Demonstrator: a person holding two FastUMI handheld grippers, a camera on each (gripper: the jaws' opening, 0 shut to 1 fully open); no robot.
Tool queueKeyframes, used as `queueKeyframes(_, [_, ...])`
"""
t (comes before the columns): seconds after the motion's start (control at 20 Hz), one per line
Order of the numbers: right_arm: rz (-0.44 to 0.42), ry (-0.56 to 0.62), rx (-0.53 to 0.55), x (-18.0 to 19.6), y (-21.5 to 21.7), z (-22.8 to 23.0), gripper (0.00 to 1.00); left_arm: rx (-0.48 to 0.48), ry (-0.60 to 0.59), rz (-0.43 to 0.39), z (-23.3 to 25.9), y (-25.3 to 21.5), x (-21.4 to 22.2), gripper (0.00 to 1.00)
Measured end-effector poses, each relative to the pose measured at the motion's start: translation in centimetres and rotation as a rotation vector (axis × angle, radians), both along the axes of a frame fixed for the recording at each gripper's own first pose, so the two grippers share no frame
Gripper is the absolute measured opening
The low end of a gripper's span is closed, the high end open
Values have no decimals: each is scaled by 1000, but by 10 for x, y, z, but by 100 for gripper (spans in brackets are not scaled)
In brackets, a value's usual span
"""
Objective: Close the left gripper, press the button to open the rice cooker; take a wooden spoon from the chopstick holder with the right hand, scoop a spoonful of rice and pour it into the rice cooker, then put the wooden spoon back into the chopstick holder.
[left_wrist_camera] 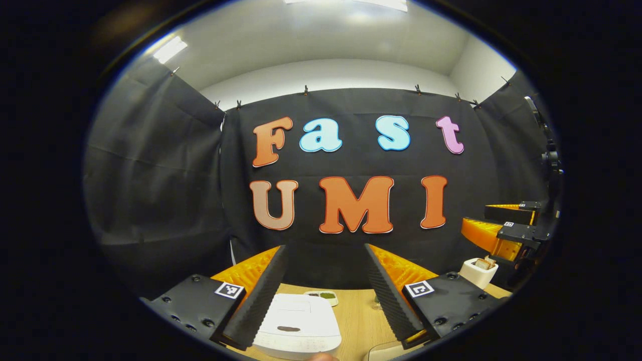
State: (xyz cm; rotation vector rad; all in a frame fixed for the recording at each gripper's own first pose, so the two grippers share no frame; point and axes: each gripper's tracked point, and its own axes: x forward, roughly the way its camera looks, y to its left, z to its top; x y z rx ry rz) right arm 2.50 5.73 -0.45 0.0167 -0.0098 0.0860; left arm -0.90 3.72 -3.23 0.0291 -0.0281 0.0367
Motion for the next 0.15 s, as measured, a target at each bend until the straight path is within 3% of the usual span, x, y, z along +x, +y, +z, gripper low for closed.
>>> queueKeyframes(0.15, [-4,-1,7,0,-1,-1,97,-5,-10,-10,5,0,3,100])
